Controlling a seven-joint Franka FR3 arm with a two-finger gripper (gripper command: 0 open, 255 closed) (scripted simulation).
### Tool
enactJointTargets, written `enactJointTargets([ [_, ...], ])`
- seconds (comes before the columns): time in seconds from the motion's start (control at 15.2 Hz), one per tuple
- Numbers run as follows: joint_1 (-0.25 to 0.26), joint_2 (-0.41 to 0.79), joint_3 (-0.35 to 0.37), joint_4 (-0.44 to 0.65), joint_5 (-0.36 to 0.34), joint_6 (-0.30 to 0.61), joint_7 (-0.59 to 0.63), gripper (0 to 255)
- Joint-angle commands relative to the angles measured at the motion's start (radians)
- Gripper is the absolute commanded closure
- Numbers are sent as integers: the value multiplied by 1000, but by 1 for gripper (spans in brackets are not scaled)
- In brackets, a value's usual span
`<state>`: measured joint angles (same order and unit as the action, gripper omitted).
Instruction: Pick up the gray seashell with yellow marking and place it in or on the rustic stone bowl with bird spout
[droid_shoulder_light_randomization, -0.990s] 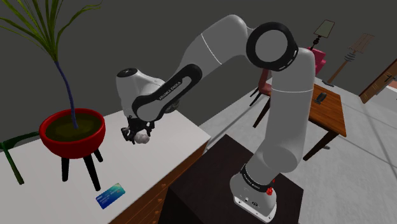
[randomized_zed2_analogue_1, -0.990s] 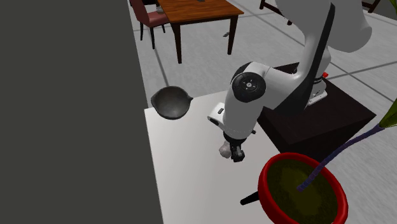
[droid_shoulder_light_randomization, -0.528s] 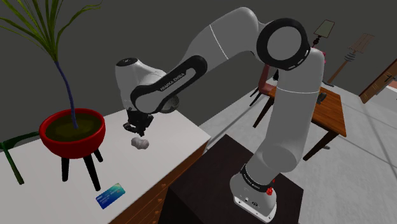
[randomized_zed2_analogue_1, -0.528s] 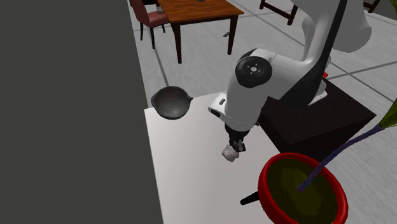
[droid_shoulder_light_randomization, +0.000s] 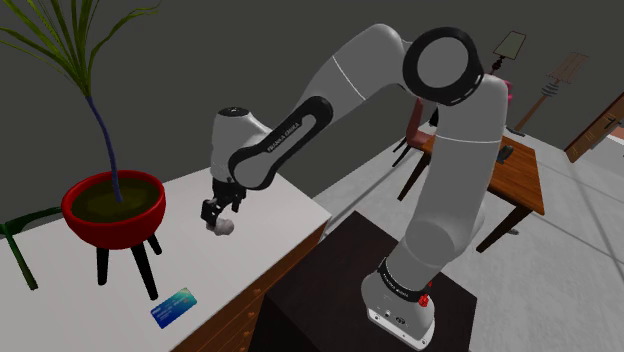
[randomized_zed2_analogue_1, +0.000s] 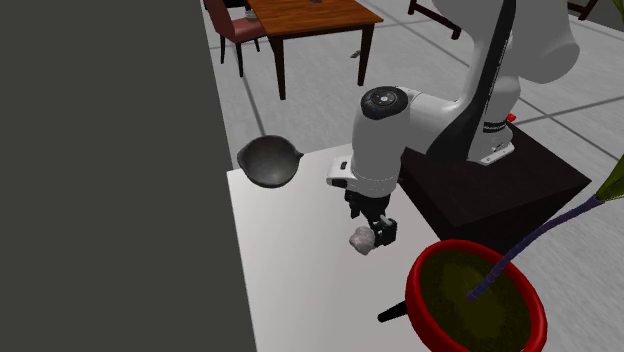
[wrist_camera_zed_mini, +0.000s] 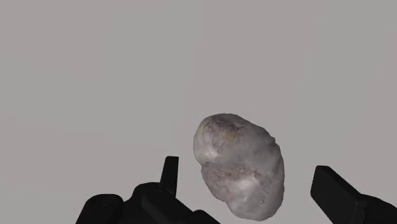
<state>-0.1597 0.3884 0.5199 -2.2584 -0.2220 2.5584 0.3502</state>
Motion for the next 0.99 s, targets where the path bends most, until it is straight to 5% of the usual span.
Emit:
enactJointTargets([
  [0.0, -6, 30, -1, -3, -14, 42, -35, 0],
  [0.79, 27, 87, -39, 6, -58, 88, -4, 0],
  [0.86, 27, 87, -39, 6, -58, 88, -4, 255],
  [0.92, 27, 87, -39, 6, -58, 88, -4, 255],
])
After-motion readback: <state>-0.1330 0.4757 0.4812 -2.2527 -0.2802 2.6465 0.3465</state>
